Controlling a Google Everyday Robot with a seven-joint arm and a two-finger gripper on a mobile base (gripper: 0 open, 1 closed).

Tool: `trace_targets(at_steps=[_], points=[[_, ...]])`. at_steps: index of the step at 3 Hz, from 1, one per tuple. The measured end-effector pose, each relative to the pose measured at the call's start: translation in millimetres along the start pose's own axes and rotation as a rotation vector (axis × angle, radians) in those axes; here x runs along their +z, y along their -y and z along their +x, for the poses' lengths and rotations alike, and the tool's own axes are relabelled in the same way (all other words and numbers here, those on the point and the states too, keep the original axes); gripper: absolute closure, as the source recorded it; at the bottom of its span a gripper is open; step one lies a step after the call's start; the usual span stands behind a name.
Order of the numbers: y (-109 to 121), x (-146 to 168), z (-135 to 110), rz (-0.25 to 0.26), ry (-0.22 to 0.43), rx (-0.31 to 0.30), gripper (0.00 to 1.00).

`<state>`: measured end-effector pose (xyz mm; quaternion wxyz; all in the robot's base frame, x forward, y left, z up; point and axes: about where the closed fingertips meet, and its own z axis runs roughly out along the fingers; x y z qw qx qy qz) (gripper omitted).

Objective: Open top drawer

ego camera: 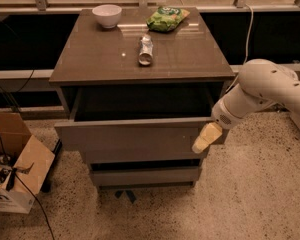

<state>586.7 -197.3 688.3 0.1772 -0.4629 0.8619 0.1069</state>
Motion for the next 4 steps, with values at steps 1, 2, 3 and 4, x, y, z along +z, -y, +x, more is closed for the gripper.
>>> trace_targets(at_steps=[1, 2, 3, 4], points=[[0.0, 0.0, 0.0, 0.000, 0.000, 0.000, 0.00], [-0.5, 4.1, -4.2, -0.024, 0.005, -0.034, 0.00], [-6.2, 8.2, -14.3, -0.083, 0.021, -0.114, 0.00], [-15.5, 12.8, -12.3, -0.166, 0.014, -0.181, 0.00]])
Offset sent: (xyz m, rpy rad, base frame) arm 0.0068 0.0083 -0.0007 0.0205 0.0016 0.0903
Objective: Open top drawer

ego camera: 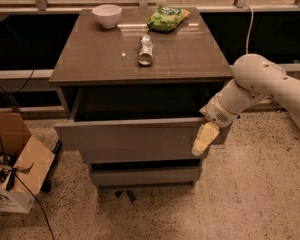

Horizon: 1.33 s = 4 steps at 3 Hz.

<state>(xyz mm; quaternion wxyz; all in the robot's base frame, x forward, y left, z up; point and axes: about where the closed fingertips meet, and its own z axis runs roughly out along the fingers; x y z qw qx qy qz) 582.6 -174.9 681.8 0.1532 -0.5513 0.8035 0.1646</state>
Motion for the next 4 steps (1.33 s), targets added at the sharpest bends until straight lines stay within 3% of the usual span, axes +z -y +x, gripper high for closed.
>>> trace_targets(at_steps=[1, 2, 4], points=[[-13.2, 2.1, 16.4, -0.076, -0.020, -0.014, 0.19], [-20.4, -0.3, 27.6, -0.094, -0.031, 0.000, 0.42], [-21.3, -9.1, 23.3, -0.094, -0.031, 0.000, 0.89]])
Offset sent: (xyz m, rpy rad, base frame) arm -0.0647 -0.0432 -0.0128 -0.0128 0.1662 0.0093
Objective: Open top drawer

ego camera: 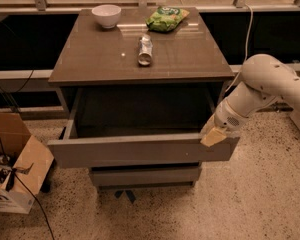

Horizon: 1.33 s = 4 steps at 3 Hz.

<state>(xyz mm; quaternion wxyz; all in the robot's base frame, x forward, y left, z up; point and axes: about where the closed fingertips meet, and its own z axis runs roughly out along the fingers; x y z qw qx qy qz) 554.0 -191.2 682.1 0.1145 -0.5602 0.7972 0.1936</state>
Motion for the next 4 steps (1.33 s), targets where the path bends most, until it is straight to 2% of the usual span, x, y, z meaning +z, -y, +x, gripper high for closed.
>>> trace_targets(at_steps=[1, 2, 3, 4], points=[[-0.4, -1.9, -0.8, 0.000, 0.000, 0.000, 1.00], [-0.4, -1.9, -0.8, 0.000, 0.000, 0.000, 1.00], [-23.3, -6.5, 16.7, 0.016, -0.009, 0.074, 1.00], [-33.7, -9.5, 25.0, 0.026, -0.012, 0.113, 0.86]])
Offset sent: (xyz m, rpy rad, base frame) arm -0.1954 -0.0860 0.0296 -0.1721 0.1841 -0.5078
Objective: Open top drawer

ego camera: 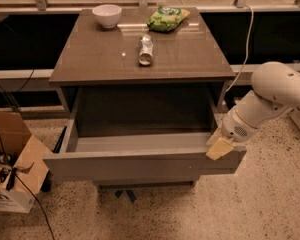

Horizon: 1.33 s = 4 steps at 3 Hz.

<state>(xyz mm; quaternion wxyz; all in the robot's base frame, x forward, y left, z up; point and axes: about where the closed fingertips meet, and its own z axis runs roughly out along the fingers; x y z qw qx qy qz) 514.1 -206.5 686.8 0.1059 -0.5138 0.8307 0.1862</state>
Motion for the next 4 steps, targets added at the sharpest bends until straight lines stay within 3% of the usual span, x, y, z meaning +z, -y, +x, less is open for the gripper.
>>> trace_targets(at_steps=[1, 2, 3, 4], points=[[-24.3, -4.1, 23.2, 0.010, 0.000, 0.080, 0.55], [-24.0, -3.8, 22.3, 0.010, 0.000, 0.081, 0.31], [-63.8, -6.1, 66.1, 0.001, -0.008, 0.219, 0.00], [-63.8, -6.1, 66.1, 0.001, -0.008, 0.219, 0.00]])
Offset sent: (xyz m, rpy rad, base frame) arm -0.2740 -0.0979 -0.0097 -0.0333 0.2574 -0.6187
